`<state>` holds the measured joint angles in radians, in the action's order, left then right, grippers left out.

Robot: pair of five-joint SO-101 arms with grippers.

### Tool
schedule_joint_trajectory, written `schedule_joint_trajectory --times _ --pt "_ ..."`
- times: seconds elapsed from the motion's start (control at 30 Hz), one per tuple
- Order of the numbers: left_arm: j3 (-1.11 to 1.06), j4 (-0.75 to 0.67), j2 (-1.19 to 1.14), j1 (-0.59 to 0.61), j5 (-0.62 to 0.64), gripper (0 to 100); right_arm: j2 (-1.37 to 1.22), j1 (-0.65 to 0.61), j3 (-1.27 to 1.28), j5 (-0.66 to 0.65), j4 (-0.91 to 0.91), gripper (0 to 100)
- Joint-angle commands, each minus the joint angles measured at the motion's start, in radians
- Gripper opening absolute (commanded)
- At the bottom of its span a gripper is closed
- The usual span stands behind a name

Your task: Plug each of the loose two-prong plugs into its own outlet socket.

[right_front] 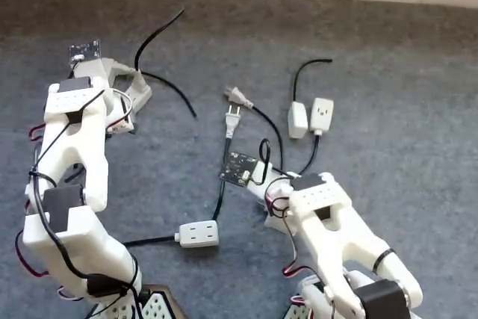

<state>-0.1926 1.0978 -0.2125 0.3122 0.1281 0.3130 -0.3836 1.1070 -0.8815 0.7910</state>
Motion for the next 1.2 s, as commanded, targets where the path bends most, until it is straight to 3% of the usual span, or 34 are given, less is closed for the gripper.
schedule_joint_trajectory --times 0.0,0.7,0.87,1.1,1.17 --pt "0.005 -0.011 0.005 -0.019 -0.012 19 0.002 0.039 0.039 0.008 -0.03 16.1" --pt "-0.012 -0.014 0.004 -0.036 -0.012 19 0.002 0.137 0.044 -0.1 -0.008 15.8" --pt "-0.013 -0.014 0.004 -0.036 -0.012 19 0.002 0.162 0.044 -0.1 -0.008 0.0" --pt "-0.008 -0.014 0.005 -0.045 -0.015 19 0.005 0.171 0.031 -0.061 -0.008 0.7" --pt "-0.008 -0.008 0.015 -0.07 -0.091 19 0.028 0.168 -0.013 0.008 0.005 0.7"
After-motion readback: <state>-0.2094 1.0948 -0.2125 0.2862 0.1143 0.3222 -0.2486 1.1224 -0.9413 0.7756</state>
